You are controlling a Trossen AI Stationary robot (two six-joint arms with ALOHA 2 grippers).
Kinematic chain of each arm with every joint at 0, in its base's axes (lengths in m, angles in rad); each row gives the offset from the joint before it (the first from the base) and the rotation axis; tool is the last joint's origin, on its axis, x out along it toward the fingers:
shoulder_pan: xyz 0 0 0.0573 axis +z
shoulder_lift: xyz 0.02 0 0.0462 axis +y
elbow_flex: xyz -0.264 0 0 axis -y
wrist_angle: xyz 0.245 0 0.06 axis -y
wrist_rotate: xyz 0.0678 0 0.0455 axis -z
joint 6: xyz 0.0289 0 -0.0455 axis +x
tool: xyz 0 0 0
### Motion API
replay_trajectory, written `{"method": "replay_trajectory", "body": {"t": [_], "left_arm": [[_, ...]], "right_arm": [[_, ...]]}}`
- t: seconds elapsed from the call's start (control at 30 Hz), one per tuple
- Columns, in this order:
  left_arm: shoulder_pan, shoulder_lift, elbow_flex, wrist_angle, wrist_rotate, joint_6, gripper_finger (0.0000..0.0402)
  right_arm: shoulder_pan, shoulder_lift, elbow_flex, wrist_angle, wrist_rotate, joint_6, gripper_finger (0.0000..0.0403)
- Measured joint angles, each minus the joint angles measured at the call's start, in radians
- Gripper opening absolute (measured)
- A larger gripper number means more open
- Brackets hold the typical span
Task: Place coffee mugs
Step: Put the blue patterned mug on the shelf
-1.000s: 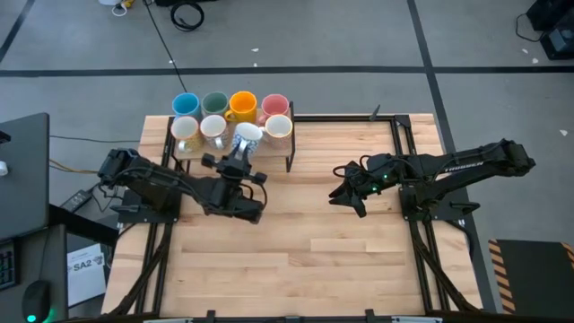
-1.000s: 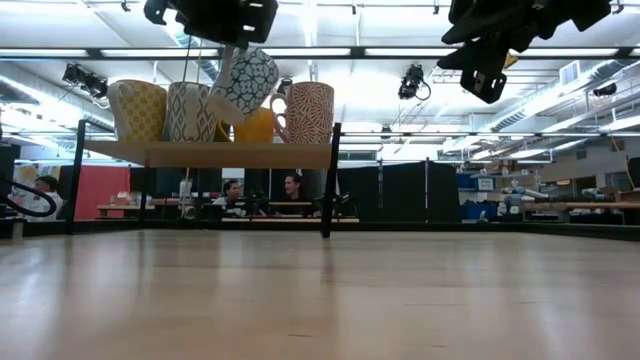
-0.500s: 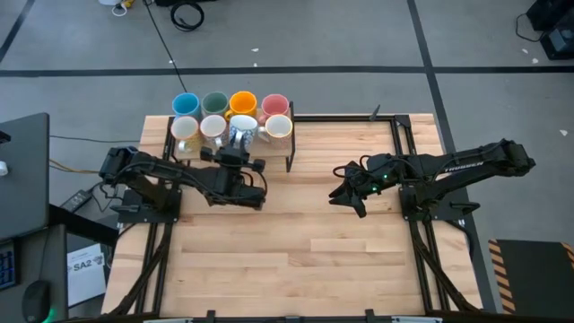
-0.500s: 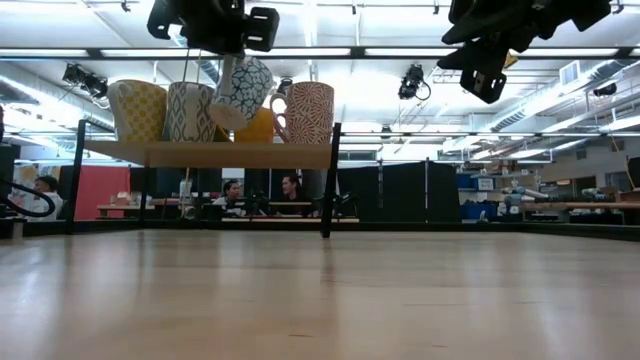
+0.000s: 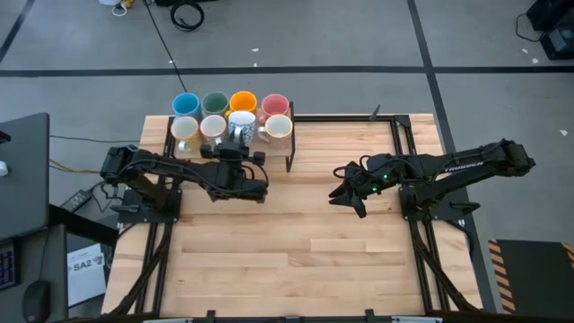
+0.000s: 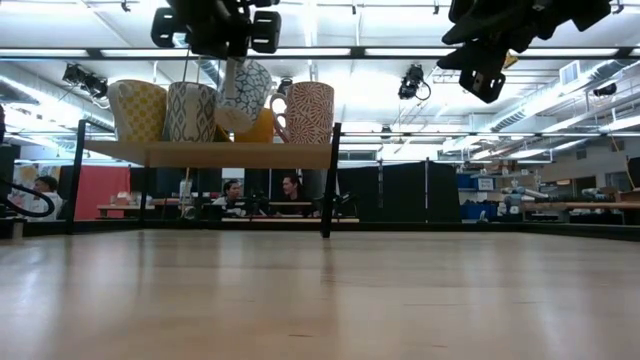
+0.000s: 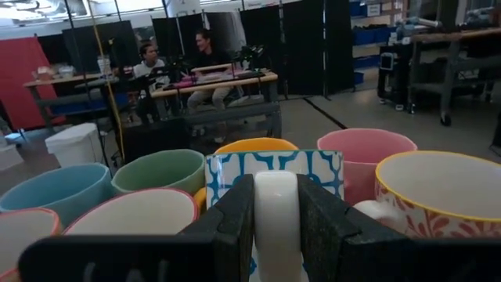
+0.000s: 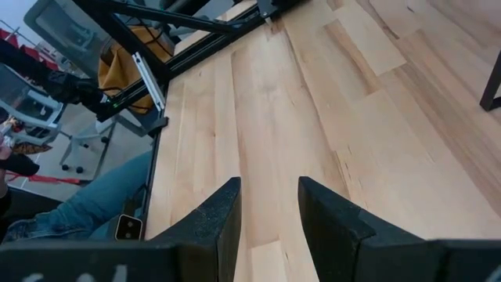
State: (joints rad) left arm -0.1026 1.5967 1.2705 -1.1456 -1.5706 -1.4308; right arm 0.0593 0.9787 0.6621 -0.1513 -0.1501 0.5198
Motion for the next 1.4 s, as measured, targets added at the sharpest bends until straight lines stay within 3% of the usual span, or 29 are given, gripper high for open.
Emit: {"method": "replay_trajectory", "body": {"t": [0.7,1.4], "left_arm": [[0.028,0.092,-0.001,0.064,0.005,0.002,0.0082],[0.001,0.096,0.0,0.047,0.057,0.006,0.0082]], "right_arm": [[0.0,0.0,0.0,0.009,0.002,-0.034,0.0133],[0.0,0.0,0.0,0.019,0.001,-0.034,0.0133]]}}
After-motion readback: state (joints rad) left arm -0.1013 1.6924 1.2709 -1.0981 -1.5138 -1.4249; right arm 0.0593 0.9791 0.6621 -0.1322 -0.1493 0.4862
